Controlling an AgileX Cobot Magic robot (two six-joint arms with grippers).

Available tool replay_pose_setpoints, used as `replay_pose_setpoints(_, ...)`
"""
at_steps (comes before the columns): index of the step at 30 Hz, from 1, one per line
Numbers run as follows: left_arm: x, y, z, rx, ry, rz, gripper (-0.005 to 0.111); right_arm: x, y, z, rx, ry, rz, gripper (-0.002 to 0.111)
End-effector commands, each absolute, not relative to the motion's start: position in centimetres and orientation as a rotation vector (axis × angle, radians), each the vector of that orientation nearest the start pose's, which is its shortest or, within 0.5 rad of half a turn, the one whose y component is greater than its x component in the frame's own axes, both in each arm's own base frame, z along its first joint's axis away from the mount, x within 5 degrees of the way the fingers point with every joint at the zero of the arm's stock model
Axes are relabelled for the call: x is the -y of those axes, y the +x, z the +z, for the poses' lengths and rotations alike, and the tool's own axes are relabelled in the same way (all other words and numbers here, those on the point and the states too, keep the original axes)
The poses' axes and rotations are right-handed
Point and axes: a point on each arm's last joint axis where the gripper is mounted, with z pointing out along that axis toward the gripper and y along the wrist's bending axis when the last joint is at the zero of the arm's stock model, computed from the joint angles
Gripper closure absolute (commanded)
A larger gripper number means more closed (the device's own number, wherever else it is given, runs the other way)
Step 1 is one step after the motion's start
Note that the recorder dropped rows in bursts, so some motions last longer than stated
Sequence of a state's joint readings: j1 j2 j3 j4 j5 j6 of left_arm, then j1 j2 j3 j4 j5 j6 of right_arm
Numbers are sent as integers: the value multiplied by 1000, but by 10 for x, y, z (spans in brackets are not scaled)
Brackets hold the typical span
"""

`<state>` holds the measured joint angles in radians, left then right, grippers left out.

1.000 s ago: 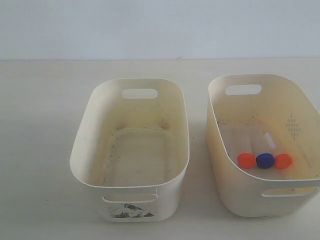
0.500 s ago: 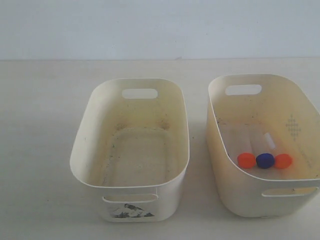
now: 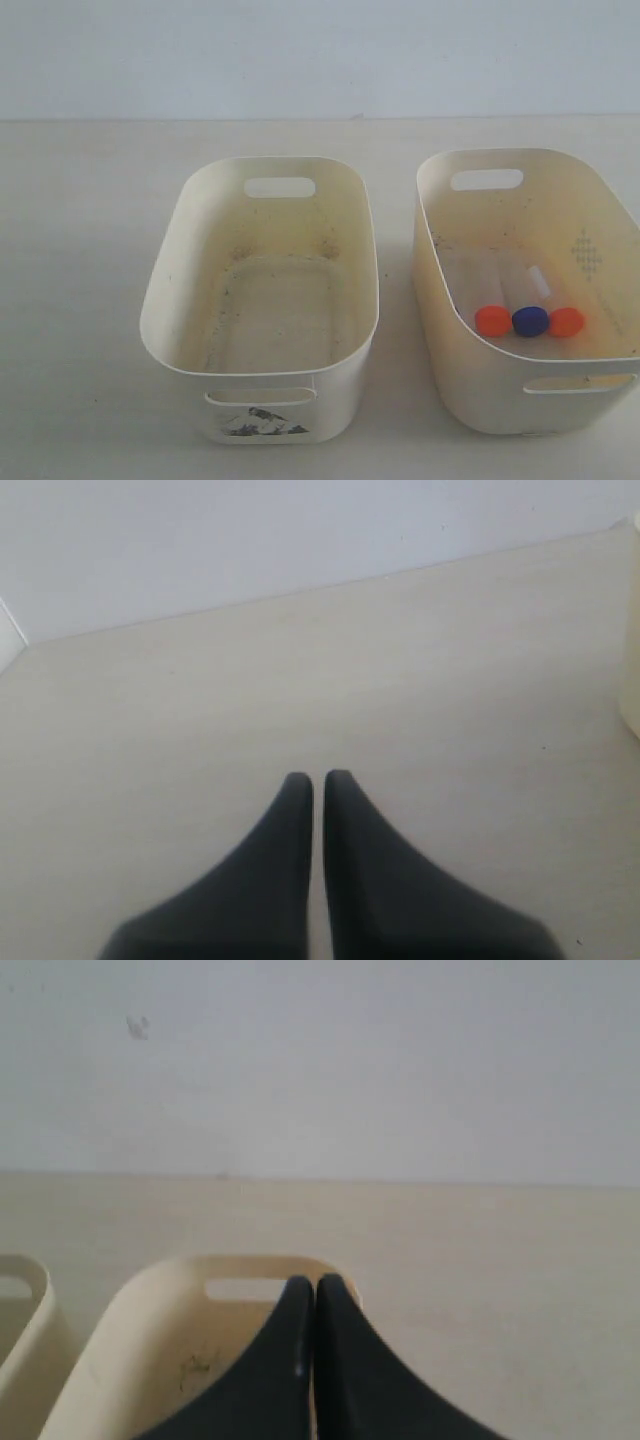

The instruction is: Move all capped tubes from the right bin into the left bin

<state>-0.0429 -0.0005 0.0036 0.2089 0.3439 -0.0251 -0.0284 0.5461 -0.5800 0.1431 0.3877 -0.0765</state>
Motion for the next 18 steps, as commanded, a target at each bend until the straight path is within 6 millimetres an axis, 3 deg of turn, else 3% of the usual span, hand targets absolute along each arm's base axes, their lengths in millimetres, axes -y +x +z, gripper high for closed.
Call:
replay_pose_setpoints(1, -4, 54, 183, -1813, 137, 144, 102, -3, 151, 310, -2029, 31, 92, 108)
replay_pose_setpoints(5, -4, 54, 183, -1813, 137, 144, 102, -9, 180, 303, -2240, -28, 141, 108)
replay_pose_setpoints(15, -4, 54, 183, -1813, 137, 144, 102, -33, 231, 350, -2382, -112, 252, 109)
replay_pose_setpoints(18, -4, 54, 183, -1813, 137, 144, 102, -34, 242, 357, -2469, -91, 267, 109)
